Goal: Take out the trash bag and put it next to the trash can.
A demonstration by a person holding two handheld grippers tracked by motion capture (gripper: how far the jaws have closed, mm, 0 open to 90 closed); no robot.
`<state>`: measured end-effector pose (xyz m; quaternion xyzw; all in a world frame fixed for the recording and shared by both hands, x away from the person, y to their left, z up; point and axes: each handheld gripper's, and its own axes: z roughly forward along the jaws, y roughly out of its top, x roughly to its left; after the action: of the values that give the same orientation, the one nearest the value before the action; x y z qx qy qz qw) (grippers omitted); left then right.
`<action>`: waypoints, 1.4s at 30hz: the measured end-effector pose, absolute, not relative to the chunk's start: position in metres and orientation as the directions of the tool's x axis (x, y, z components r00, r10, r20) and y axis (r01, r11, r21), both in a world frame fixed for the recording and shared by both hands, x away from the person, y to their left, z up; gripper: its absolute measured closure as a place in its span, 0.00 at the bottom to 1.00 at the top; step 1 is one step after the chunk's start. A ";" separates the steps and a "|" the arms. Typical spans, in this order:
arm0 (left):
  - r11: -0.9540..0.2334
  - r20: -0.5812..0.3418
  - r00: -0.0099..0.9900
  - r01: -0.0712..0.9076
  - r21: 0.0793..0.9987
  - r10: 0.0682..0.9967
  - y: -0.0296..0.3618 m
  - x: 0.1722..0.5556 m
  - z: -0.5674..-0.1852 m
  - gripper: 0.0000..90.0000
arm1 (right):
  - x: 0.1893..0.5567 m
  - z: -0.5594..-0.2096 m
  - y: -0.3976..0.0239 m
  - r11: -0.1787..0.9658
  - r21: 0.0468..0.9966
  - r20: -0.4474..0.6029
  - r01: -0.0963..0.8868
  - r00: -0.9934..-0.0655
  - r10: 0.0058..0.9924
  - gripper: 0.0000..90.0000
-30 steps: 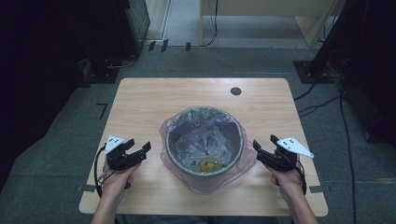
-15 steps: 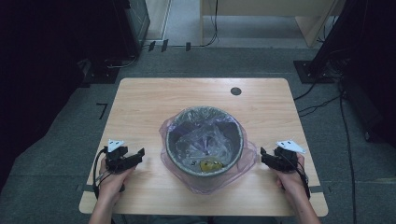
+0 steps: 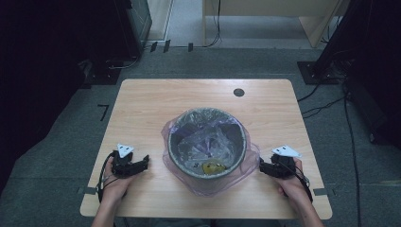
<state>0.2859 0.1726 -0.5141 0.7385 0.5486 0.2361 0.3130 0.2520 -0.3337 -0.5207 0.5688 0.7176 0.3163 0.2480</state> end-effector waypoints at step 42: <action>-0.401 -0.035 0.614 0.556 0.729 0.789 0.098 0.264 -0.515 0.29 | 0.245 -0.521 -0.298 0.218 0.755 0.023 0.618 -0.358 0.933 0.27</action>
<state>0.2644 0.0984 -0.5150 0.8214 0.4091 0.1601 0.3638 0.2449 -0.2976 -0.5206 0.5193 0.7468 0.3482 0.2266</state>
